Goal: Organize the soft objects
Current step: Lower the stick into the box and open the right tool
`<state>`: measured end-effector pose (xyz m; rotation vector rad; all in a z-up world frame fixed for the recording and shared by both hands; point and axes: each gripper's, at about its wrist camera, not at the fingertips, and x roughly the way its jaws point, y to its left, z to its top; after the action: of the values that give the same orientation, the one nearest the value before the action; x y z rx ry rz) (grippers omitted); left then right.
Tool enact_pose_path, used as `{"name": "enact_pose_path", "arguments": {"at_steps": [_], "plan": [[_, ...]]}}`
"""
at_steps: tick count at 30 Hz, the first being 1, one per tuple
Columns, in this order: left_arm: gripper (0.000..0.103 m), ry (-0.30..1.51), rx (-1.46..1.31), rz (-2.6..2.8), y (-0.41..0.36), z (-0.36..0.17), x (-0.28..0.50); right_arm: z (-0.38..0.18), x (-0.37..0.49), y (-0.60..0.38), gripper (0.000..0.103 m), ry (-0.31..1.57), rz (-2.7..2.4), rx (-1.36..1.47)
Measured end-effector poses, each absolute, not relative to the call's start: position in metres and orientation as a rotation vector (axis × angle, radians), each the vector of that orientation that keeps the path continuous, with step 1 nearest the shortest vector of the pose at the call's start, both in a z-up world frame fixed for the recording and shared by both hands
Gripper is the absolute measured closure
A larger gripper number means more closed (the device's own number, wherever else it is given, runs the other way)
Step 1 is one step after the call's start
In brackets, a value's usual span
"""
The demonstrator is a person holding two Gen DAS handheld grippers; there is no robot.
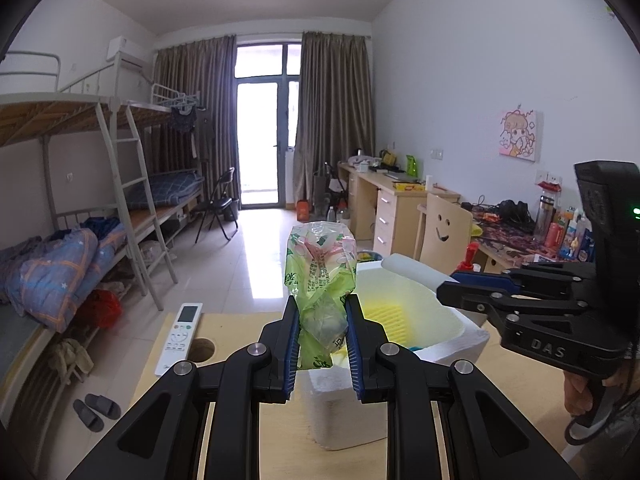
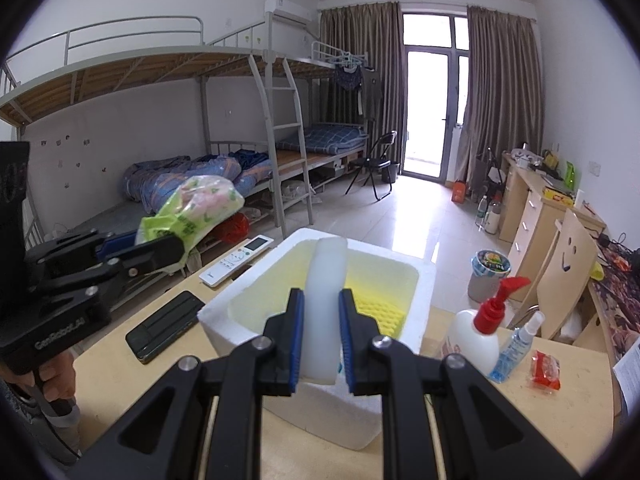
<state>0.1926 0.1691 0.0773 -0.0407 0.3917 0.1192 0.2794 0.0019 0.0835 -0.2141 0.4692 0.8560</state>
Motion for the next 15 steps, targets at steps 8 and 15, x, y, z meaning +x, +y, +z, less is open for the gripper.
{"name": "enact_pose_path", "arguments": {"at_steps": [8,15], "plan": [[0.081,0.401,-0.031,0.136,0.171,0.076,0.195,0.073,0.291,0.013,0.082,0.512,0.870,-0.216],[0.081,0.410,-0.034,0.139,0.170,0.074,0.198,0.069,0.302,0.017,0.078,0.541,0.870,-0.205]]}}
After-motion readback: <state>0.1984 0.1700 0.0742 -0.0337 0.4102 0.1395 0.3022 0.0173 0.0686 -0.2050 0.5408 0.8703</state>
